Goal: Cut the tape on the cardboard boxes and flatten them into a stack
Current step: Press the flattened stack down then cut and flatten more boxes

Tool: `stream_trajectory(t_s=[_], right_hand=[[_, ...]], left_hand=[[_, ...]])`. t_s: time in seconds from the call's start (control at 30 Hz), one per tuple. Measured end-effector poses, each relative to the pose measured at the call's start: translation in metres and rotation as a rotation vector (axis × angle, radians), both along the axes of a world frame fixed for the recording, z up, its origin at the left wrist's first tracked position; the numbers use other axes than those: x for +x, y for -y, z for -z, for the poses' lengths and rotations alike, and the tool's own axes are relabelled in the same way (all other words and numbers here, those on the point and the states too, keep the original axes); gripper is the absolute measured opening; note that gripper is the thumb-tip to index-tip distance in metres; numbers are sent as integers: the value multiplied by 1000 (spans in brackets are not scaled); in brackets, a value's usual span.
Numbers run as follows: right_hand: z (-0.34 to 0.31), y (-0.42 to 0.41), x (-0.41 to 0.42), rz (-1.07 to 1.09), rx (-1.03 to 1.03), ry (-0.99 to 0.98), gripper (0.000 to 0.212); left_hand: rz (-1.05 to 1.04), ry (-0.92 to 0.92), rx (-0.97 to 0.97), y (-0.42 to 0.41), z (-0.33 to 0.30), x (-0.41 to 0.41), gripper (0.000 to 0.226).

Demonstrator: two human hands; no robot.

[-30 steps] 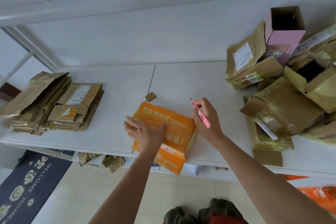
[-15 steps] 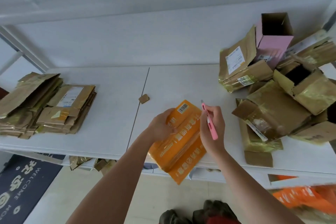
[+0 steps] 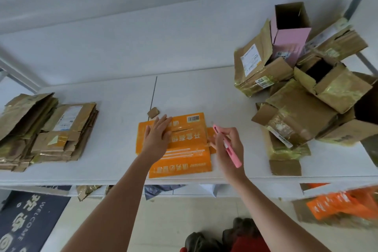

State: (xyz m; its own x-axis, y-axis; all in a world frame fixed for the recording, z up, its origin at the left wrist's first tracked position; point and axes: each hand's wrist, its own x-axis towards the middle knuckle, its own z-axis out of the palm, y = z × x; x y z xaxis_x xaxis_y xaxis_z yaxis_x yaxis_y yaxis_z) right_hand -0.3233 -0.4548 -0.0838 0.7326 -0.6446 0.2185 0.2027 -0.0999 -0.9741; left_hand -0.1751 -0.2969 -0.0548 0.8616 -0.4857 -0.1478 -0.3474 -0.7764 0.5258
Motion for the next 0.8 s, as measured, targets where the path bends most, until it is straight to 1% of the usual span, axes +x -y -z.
stream_trajectory(t_s=[0.07,0.13,0.2,0.33,0.5,0.67,0.73,0.8], right_hand=[[0,13,5,1,40,-51,7],[1,23,12,-16,62,-87,5],[1,28,19,-58,58,-107,10],[3,25,25,-87,-1,-131,10],[4,24,27,-76,-1,-145,12],[1,27,32,-78,-47,-182,11],[-1,31,33,-86,-90,-197,10],[-2,34,33,-99,-120,-204,12]], left_hand=[[25,54,85,0,5,-1,48],[19,38,98,2,5,0,48],[32,16,102,2,4,0,51],[64,29,121,-3,7,0,72],[66,46,120,-3,11,3,83],[76,22,128,-2,10,4,100],[69,21,125,-2,11,4,102],[65,21,125,-2,12,4,98]])
